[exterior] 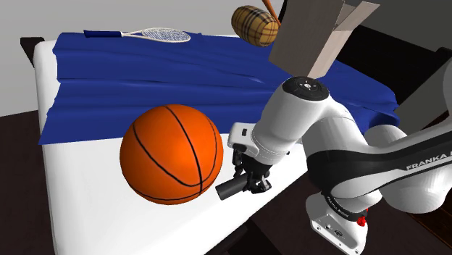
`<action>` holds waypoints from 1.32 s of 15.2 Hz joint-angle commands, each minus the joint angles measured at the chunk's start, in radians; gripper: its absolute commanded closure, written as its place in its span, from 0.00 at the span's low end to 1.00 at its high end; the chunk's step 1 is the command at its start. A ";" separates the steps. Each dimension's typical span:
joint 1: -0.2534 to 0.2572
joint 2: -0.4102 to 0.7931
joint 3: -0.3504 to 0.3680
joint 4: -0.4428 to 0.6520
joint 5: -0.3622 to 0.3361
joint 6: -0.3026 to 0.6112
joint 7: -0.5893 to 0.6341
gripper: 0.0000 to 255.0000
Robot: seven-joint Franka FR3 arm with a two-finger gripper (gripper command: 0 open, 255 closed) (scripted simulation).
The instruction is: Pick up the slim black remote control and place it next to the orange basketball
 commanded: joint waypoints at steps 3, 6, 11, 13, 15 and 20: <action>0.000 0.001 0.000 0.000 0.000 0.002 0.000 1.00; 0.000 0.001 0.000 0.000 0.000 0.002 0.000 0.00; 0.006 -0.033 -0.008 0.013 0.005 -0.045 -0.005 0.00; 0.016 -0.094 -0.023 0.044 0.009 -0.136 -0.012 0.00; 0.019 -0.115 -0.029 0.057 0.010 -0.171 -0.014 0.00; 0.019 -0.115 -0.029 0.057 0.010 -0.171 -0.014 0.00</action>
